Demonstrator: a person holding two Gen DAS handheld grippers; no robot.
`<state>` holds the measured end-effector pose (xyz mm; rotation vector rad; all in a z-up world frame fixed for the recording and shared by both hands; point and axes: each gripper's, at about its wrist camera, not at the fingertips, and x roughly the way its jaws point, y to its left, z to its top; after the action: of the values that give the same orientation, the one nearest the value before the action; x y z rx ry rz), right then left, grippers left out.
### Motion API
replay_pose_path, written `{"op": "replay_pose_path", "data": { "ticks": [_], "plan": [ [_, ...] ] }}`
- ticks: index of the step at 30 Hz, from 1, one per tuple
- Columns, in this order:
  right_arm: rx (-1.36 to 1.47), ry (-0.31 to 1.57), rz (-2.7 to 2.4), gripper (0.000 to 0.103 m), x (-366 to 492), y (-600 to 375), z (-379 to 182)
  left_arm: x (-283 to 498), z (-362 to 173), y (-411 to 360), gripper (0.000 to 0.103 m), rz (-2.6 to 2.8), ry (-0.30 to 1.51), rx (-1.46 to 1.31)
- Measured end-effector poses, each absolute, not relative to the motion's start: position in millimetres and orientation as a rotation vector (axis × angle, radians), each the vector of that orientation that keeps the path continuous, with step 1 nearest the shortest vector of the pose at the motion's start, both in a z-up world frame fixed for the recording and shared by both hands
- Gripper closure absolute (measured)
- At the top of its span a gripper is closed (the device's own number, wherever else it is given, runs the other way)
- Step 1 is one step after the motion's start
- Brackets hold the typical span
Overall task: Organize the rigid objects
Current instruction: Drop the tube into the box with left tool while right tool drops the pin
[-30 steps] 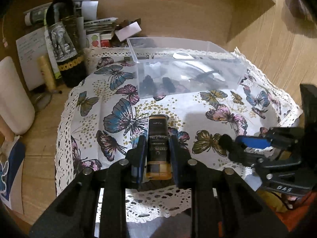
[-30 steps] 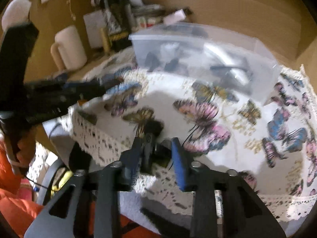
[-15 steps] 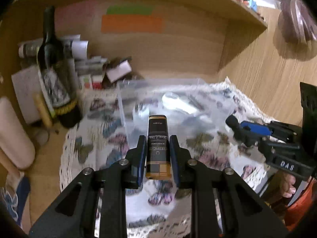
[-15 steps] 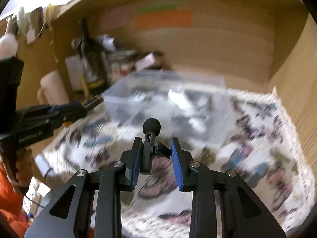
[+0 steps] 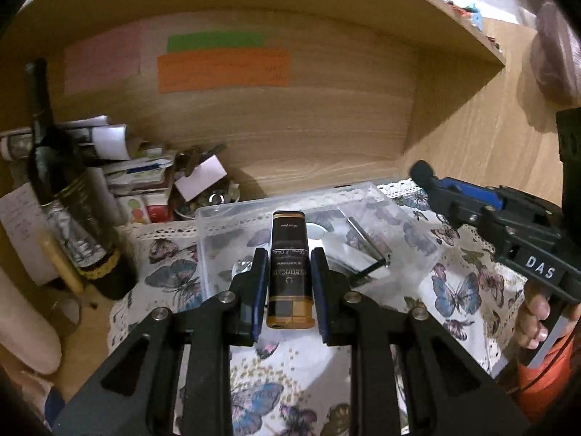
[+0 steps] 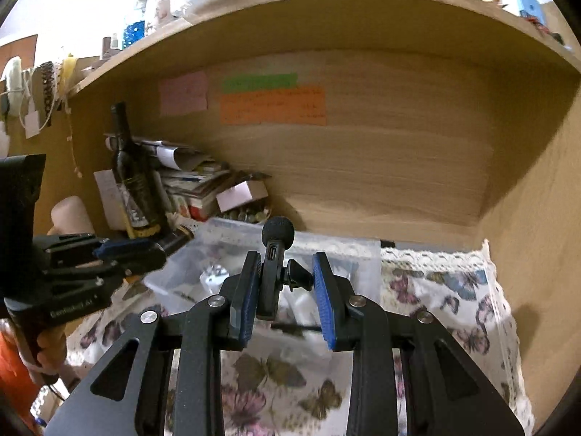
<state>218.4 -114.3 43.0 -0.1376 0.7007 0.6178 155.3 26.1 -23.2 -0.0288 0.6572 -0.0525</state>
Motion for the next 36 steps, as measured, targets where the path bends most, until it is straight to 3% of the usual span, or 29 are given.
{"op": "replay_pose_path", "data": {
  "ticks": [18,24,27,30,32,36],
  "plan": [
    [-0.199,0.990,0.708,0.075,271,-69,-51,223,-79,32,0.080,-0.078,0.828,-0.096],
    [-0.214,0.931,0.685,0.074,263,-72,-35,209,-68,29,0.076,-0.070,0.786,-0.073],
    [-0.205,0.872,0.666,0.069,256,-81,-16,199,-56,31,0.074,-0.065,0.752,-0.073],
    [-0.192,0.797,0.645,0.060,244,-92,9,182,-39,30,0.064,-0.046,0.690,-0.052],
    [-0.177,0.748,0.631,0.059,235,-100,25,170,-28,28,0.048,-0.029,0.645,-0.039],
    [-0.139,0.676,0.614,0.059,218,-116,50,145,-8,27,0.036,-0.023,0.568,-0.042]
  ]
}}
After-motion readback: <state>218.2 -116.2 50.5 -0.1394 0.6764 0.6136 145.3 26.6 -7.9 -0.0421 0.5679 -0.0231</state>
